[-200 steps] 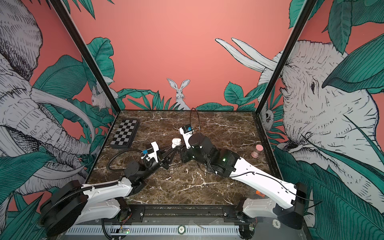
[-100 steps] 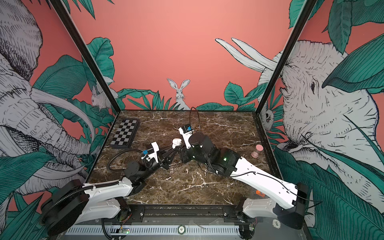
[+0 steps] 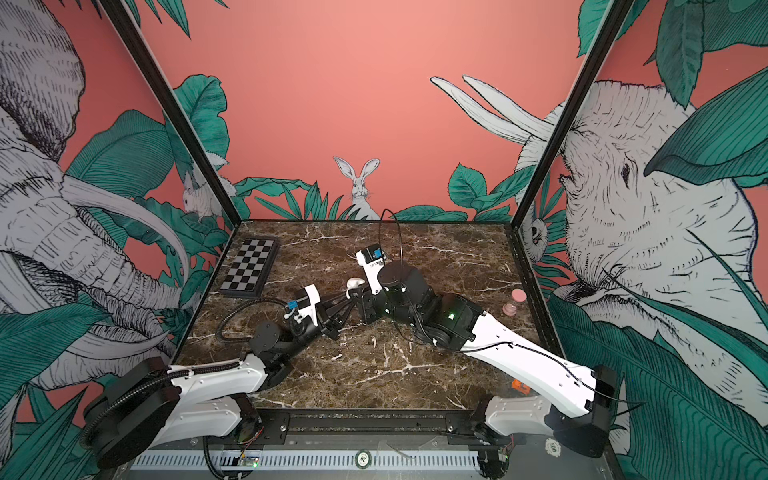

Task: Insert the wireless bluetooth earbuds into the charging case
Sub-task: 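Press the earbud down into the slot and open the right gripper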

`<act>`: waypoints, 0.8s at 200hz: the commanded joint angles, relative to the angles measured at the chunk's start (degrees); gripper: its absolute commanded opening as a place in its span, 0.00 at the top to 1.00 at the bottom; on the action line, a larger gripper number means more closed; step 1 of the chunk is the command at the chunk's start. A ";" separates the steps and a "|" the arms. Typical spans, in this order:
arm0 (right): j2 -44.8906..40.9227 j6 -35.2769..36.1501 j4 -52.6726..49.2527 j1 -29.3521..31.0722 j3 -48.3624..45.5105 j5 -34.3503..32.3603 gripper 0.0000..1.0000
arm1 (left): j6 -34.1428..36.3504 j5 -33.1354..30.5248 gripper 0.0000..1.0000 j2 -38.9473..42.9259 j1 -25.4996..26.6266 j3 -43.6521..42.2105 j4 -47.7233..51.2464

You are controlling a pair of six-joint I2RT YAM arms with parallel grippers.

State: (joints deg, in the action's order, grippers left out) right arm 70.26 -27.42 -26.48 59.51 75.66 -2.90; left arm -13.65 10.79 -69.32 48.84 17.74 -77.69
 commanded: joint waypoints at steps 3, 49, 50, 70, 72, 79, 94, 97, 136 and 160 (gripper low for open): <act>0.40 0.43 0.83 -0.09 1.34 0.70 0.71 | 0.55 0.77 1.00 0.20 0.29 0.63 -2.66; 0.67 0.08 0.64 -0.07 1.50 1.07 0.72 | 0.55 0.70 1.00 0.24 0.29 0.48 -2.68; 0.67 0.04 0.68 -0.08 1.55 1.06 0.72 | 0.55 0.71 1.00 0.28 0.29 0.47 -2.66; 0.65 -0.09 1.02 -0.07 1.53 1.53 0.72 | 0.71 0.82 1.00 0.15 0.29 0.46 -2.66; 0.62 -0.09 1.04 -0.06 1.56 1.57 0.72 | 0.77 0.82 1.00 0.22 0.29 0.46 -2.65; 0.67 -0.18 1.20 -0.09 1.51 1.68 0.72 | 0.73 0.86 1.00 0.16 0.29 0.48 -2.70; 0.74 -0.32 1.44 -0.09 1.60 2.10 0.72 | 0.82 1.00 1.00 0.10 0.29 0.46 -2.69; 0.74 -0.35 1.44 -0.09 1.71 2.08 0.72 | 0.82 1.06 1.00 0.13 0.31 0.46 -2.66; 0.62 -0.45 1.48 -0.06 1.77 1.93 0.72 | 1.25 1.86 1.00 0.52 0.30 0.46 -2.64; 0.41 -0.36 1.43 -0.07 1.95 1.74 0.72 | 1.43 1.90 1.00 1.04 0.34 0.42 -2.66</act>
State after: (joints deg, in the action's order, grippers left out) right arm 70.76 -27.70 -26.48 59.51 75.66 -1.21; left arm -13.23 11.64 -69.32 48.84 17.74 -77.69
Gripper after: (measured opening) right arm 0.283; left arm 0.224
